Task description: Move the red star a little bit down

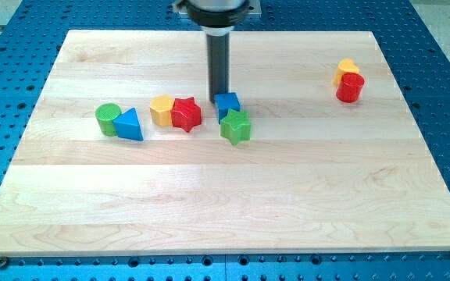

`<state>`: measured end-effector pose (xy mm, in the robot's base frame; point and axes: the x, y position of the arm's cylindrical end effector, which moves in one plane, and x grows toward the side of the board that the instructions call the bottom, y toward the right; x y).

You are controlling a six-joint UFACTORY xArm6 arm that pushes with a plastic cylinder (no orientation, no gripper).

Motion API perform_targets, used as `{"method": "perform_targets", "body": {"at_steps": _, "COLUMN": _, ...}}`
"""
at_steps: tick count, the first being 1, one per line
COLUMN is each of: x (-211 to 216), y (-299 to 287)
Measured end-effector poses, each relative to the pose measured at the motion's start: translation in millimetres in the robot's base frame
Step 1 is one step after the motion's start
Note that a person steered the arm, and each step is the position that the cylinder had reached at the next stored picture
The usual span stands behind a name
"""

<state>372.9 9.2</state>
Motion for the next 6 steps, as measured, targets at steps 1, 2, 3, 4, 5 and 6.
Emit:
{"method": "perform_targets", "body": {"at_steps": 1, "x": 0, "y": 39}}
{"method": "perform_targets", "body": {"at_steps": 2, "x": -9, "y": 44}}
{"method": "perform_targets", "body": {"at_steps": 3, "x": -28, "y": 28}}
{"method": "perform_targets", "body": {"at_steps": 4, "x": -53, "y": 0}}
{"method": "perform_targets", "body": {"at_steps": 5, "x": -16, "y": -42}}
{"method": "perform_targets", "body": {"at_steps": 6, "x": 35, "y": -46}}
